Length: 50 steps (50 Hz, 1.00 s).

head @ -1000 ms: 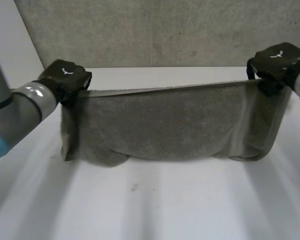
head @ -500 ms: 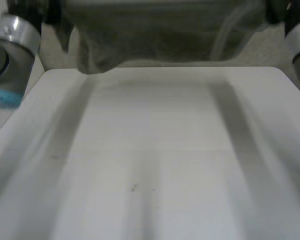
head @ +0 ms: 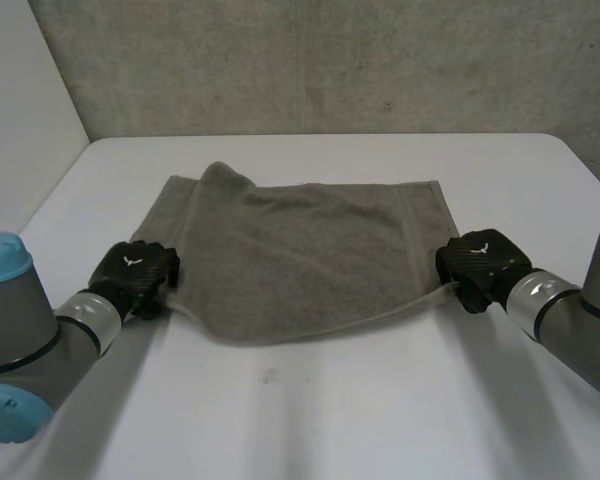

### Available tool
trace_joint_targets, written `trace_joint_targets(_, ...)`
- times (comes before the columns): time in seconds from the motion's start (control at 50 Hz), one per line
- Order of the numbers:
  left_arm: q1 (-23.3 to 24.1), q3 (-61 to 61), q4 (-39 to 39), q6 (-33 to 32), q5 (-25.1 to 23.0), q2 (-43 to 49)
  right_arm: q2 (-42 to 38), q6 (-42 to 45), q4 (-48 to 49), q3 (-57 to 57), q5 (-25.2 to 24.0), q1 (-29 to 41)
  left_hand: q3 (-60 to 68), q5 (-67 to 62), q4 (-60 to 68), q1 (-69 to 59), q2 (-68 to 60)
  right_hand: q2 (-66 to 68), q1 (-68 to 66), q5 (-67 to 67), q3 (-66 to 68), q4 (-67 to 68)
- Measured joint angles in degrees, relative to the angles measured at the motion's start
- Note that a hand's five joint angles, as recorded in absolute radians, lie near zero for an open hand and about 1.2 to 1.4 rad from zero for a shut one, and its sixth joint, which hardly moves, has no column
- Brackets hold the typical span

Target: Fold the towel.

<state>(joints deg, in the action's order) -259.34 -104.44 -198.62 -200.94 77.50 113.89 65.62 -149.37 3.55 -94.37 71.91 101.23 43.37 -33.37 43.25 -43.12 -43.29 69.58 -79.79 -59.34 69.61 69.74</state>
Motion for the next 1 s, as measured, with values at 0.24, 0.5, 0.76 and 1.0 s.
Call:
trace_joint_targets(0.24,-2.4,-2.9,-1.6,-4.7,0.2,-0.8,2.4,-0.7,0.6,-1.4,0.2,-2.2,-10.4,10.2,-10.3,10.1,10.3,0.0,0.0,0.0,0.0,0.0)
trace_joint_targets(0.5,-4.9,-5.5,-8.3,-4.4,0.5,-0.5,2.3,-0.7,1.0,-1.9,0.3,-3.4,-10.8,10.8,-10.7,10.4,10.7,0.0,0.0,0.0,0.0,0.0)
trace_joint_targets(0.76,-5.5,-6.1,-10.9,-4.6,0.7,0.1,2.3,-0.7,1.4,-2.0,0.4,-3.5,14.2,-14.1,14.3,-15.2,-14.3,0.0,0.0,0.0,0.0,0.0)
trace_joint_targets(1.0,-5.4,-10.8,-5.3,-4.9,-0.1,-9.8,6.4,0.0,-2.3,-0.6,0.7,-3.5,26.0,-24.7,26.2,-24.1,-26.2,0.5,0.1,-0.1,0.4,0.3)
